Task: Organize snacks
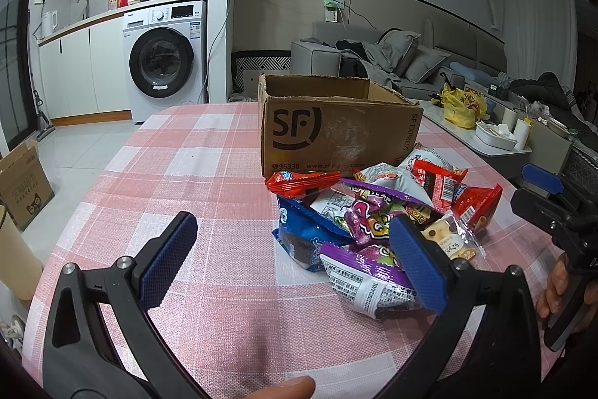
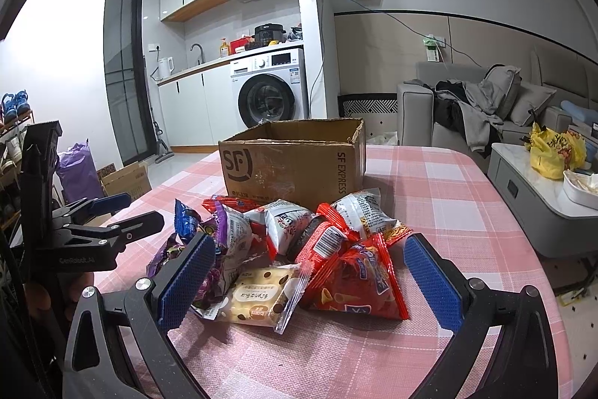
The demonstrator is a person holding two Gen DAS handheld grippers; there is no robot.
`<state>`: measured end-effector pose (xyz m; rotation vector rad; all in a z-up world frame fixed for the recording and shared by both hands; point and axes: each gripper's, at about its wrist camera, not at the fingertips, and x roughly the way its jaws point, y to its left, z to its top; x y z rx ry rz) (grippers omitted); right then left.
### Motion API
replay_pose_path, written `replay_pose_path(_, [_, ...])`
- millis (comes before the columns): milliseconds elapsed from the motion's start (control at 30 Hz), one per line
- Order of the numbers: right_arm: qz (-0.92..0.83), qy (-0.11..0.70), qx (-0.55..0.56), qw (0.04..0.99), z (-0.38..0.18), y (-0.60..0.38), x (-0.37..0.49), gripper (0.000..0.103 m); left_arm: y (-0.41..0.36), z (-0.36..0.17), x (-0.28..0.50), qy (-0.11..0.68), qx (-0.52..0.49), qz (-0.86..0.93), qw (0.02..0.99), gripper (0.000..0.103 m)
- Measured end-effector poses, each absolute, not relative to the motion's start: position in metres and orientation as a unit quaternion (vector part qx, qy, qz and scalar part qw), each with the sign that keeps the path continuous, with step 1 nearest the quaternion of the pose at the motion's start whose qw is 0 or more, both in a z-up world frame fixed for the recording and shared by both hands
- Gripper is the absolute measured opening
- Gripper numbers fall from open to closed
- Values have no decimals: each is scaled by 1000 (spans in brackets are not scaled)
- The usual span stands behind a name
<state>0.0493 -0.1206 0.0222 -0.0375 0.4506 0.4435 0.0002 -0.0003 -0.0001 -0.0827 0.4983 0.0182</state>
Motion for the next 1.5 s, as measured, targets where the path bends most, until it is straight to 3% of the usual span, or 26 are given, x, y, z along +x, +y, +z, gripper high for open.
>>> replay_pose_path(1500, [217,223,-17,950,22,-124,51,103,0,0,0,246,-40,9,968,102])
